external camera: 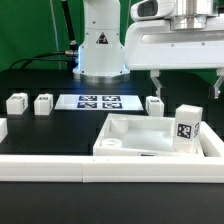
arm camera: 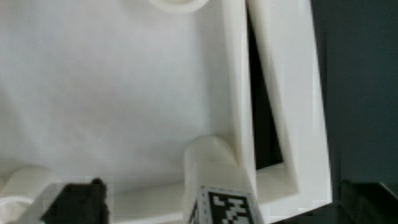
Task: Assemble square table
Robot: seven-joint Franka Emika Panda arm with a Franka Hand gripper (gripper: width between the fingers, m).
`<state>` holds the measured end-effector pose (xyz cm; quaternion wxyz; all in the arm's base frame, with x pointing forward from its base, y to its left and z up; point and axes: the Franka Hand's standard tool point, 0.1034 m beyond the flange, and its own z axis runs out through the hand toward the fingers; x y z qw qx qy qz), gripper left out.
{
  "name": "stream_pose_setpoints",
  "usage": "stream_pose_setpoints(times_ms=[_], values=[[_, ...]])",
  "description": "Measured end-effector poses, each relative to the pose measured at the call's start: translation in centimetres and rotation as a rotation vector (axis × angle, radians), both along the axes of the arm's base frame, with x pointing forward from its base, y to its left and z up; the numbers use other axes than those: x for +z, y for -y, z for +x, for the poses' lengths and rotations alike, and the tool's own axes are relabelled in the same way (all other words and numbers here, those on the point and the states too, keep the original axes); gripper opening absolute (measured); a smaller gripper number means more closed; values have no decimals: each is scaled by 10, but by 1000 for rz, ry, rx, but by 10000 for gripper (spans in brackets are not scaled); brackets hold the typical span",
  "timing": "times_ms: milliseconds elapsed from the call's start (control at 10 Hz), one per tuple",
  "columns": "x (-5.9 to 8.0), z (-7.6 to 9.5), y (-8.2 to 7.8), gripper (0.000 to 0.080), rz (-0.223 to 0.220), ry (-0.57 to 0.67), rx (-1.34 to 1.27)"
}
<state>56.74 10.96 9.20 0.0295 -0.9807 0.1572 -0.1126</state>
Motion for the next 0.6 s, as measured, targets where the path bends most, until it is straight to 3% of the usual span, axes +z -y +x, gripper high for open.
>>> stream_pose_setpoints(times_ms=[100,200,300,400,600], values=[[-2,-3,1,648,-28,-3,103],[-12,-20,3,648,-51,-33,209],[-17,-41,2,648,-56,-83,281],[-15,-50,0,648,-43,-135,299],[-17,-47,2,648,-50,-118,294]])
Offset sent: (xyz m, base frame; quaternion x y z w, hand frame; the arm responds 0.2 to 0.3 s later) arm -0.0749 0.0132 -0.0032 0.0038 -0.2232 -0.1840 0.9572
